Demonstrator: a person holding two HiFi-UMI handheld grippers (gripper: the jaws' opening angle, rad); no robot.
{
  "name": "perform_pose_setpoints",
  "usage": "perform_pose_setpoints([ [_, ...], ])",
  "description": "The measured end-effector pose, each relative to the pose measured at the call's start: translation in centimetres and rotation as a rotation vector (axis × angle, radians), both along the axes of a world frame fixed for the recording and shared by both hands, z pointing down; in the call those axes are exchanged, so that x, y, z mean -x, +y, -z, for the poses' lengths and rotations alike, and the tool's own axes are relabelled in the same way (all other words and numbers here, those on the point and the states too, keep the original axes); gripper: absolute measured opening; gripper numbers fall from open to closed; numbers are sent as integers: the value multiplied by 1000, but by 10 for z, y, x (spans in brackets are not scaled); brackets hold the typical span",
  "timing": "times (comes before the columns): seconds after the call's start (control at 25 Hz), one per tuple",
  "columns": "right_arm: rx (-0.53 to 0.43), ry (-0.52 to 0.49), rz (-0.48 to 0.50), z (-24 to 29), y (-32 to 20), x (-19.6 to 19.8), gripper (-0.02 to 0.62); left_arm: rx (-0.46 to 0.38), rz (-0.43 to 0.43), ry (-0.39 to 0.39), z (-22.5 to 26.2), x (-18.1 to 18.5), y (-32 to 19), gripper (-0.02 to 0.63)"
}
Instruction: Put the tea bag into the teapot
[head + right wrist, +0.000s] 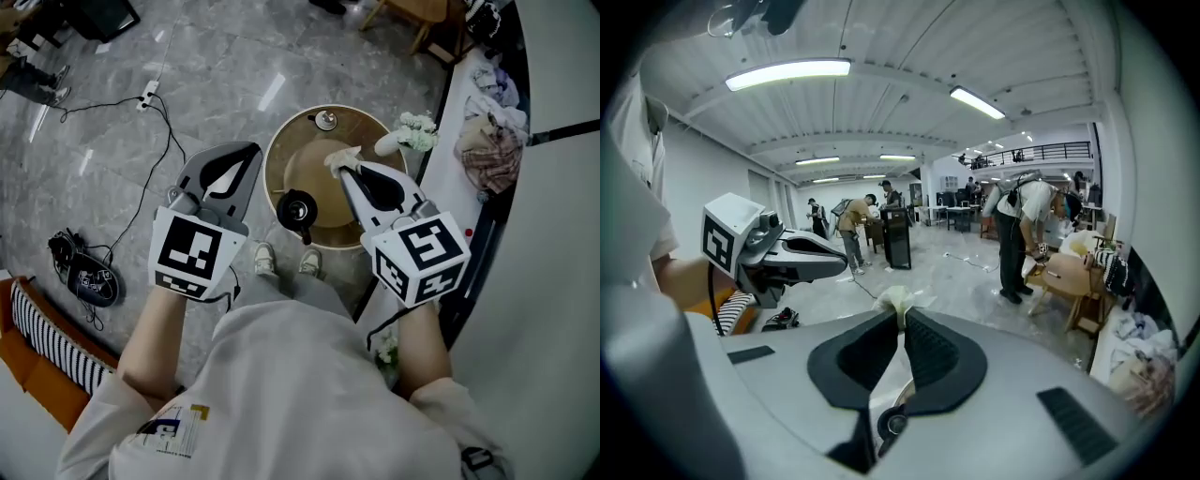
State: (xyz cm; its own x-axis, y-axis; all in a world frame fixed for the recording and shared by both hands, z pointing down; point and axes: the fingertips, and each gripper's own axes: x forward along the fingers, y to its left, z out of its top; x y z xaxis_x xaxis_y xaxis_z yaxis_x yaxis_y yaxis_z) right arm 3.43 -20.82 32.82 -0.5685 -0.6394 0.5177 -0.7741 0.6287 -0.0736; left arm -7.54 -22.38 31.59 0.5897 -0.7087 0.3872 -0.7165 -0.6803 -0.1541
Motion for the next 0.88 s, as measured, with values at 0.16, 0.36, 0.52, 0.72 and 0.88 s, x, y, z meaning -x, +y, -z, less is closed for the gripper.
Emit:
perform_pose_setpoints([
  [0.16, 59, 24, 10, -35, -3, 4, 23, 39, -4, -12, -25, -1, -2, 8],
  [0.36, 144, 69, 33, -89, 0, 11, 23, 92, -13, -54, -61, 0, -3, 8],
  [0.52, 206, 101, 59, -132, 5, 17, 23, 118, -35, -99, -89, -5, -2, 8],
  [0.72, 283, 121, 75, -184, 8, 25, 23, 169, -49, -120, -130, -10, -2, 8],
  [0.88, 339, 136, 78, -223, 10, 28, 23, 215, -60, -131, -169, -10, 2, 8],
])
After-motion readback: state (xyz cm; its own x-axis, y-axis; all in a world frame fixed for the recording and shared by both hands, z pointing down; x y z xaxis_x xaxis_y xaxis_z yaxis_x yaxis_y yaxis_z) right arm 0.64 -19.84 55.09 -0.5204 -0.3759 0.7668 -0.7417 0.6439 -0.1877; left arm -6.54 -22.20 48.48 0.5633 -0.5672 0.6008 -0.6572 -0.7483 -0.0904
